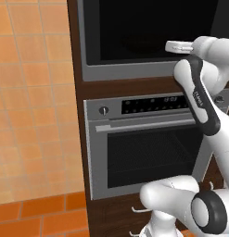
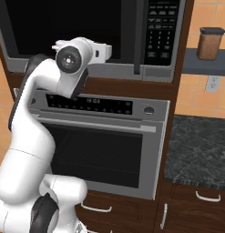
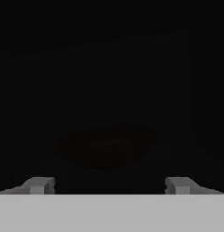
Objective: Open the microwave, place the bowl with waffle inside the microwave, then close the microwave door and turn it on.
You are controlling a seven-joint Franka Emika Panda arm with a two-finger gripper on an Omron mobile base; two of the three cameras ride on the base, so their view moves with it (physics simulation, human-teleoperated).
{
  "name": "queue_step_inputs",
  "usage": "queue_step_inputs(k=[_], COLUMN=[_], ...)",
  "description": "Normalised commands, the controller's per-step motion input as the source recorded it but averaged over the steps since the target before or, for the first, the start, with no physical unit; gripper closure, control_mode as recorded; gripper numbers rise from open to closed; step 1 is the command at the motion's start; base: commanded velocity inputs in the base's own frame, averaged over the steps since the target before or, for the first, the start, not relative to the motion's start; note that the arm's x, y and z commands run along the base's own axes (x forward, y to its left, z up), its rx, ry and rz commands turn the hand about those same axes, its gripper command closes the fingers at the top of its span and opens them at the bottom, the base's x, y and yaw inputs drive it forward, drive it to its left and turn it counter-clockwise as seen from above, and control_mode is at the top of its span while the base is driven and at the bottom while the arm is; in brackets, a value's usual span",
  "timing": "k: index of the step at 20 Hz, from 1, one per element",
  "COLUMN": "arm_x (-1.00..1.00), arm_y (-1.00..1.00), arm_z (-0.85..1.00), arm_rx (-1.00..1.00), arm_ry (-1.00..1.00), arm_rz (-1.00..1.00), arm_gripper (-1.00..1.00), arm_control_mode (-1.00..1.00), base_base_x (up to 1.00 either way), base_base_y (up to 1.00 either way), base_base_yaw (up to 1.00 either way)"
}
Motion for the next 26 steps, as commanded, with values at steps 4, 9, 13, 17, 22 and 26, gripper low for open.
queue_step_inputs(k=[4, 9, 13, 17, 22, 26], arm_x=[0.06, -0.50, -0.66, -0.76, -0.66, -0.48], arm_y=[0.00, -0.40, -0.65, -0.62, -0.52, -0.59], arm_z=[0.00, 0.09, 0.21, 0.14, 0.02, 0.00], arm_rx=[0.00, -0.02, 0.00, 0.00, -0.02, -0.01], arm_ry=[0.00, 0.00, 0.00, 0.00, 0.00, 0.00], arm_rz=[0.02, 0.00, 0.00, 0.00, 0.00, 0.00], arm_gripper=[-1.00, -1.00, -1.00, -1.00, -1.00, -1.00], arm_control_mode=[-1.00, -1.00, -1.00, -1.00, -1.00, -1.00], base_base_x=[0.00, 0.00, 0.00, 0.00, 0.00, 0.00], base_base_y=[0.00, 0.00, 0.00, 0.00, 0.00, 0.00], base_base_yaw=[0.00, 0.00, 0.00, 0.00, 0.00, 0.00])
